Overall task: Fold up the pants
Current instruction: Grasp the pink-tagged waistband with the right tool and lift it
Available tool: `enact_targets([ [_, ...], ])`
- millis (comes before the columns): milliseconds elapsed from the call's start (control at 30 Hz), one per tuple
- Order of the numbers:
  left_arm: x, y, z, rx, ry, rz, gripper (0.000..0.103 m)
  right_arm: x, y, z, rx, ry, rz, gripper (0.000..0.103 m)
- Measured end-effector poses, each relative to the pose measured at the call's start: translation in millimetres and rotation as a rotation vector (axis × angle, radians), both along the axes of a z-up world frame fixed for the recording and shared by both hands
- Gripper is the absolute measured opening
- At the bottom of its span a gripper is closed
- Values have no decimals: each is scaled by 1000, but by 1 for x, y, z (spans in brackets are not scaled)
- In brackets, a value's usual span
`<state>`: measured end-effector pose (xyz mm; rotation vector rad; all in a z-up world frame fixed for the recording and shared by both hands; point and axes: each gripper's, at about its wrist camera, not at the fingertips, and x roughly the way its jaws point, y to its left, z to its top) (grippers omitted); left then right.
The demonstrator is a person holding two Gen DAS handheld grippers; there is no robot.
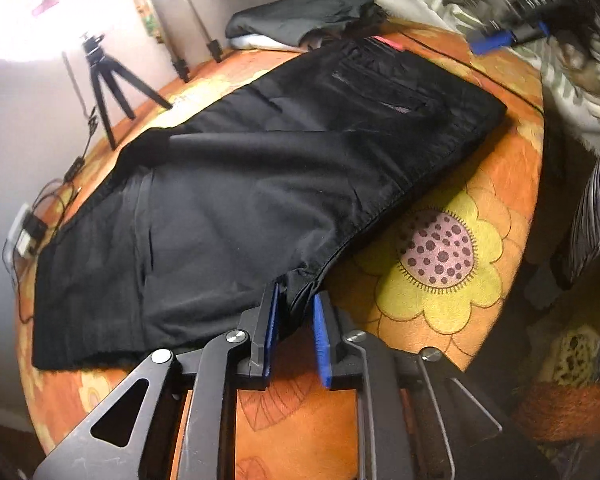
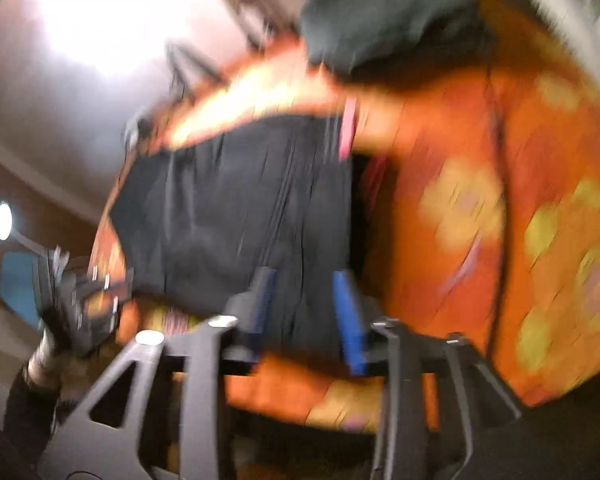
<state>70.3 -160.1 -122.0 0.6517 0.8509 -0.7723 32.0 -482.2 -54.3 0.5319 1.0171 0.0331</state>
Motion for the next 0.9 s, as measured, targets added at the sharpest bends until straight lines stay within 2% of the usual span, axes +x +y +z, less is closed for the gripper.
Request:
enact_targets([
  [33, -1, 2, 2, -7, 2, 12, 19, 6, -9, 6, -14, -31, -23, 57],
  [167, -8, 7, 16, -91, 10, 65, 23, 50, -43, 2, 36, -71, -99, 58],
  [267, -16, 0, 26, -132, 3, 69, 23, 82, -46, -18, 61, -24, -105, 58],
  [433, -25, -10, 39, -177, -11, 59, 23, 107, -46, -52, 136, 54, -107, 58],
  [567, -25, -14, 43, -193, -21, 59, 23, 108, -42, -54, 114, 18, -82, 58],
  [600, -25, -15, 44, -198, -21, 61, 23, 110, -40, -54, 126, 7, -75, 53],
  [633, -25, -15, 45, -203, -22, 62, 23, 111, -39, -55, 137, 3, -73, 40],
  [667, -25, -15, 46, -206, -22, 63, 23, 112, -37, -55, 142, 6, -68, 36],
  [767, -26, -15, 47, -215, -24, 68, 23, 113, -35, -52, 150, -5, -54, 36],
  [900, -22, -16, 43, -215, -9, 75, 23, 109, -42, -52, 213, -37, -50, 37],
])
